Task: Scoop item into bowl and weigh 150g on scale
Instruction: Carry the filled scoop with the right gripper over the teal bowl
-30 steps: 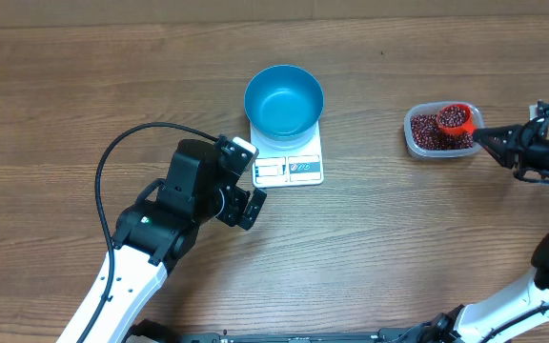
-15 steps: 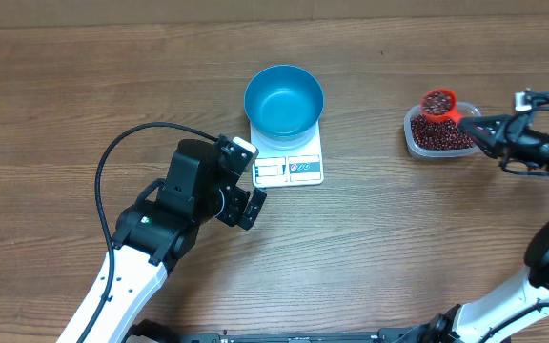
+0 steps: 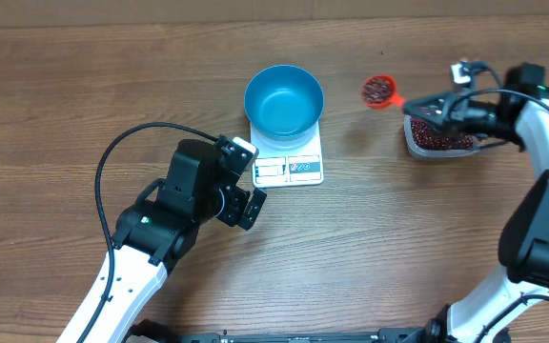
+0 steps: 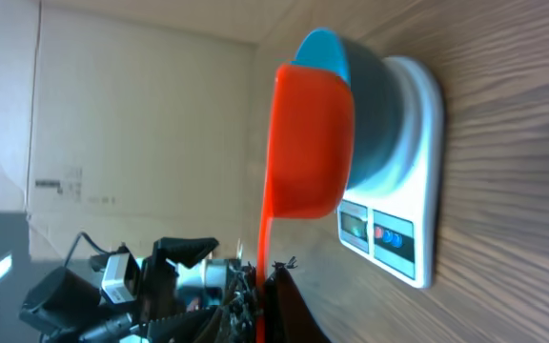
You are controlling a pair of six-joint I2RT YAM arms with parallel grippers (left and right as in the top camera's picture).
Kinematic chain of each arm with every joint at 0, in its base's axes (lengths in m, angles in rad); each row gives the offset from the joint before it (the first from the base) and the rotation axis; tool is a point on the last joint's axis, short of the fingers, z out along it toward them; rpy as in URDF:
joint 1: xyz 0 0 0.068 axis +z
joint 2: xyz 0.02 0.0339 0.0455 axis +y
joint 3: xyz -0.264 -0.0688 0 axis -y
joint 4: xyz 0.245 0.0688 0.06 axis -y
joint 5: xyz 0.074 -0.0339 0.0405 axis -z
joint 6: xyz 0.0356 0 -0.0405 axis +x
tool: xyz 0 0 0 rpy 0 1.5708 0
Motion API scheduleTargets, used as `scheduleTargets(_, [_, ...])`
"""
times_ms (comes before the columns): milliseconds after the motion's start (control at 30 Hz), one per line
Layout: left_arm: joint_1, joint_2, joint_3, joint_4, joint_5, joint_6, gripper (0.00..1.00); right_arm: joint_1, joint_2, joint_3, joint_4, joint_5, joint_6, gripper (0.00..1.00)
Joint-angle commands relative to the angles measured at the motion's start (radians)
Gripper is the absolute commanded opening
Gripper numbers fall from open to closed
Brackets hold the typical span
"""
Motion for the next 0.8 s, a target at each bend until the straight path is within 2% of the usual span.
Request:
scheduleTargets(0, [0.004,0.005,-0.005,0.0,-0.008,-0.006,0.99,0.073,0.002,0.045,0.058,-0.016,0.138,0.04])
scheduleTargets(400, [0.004,0.005,-0.005,0.0,-0.01,-0.006,0.99,0.307,0.002,0.103,0.231,0.226,0.383,0.04])
scheduleTargets(767, [0.004,0.005,-0.005,0.0,-0.01,-0.006,0.99,0.472,0.0,0.147,0.293,0.576,0.408,0.04])
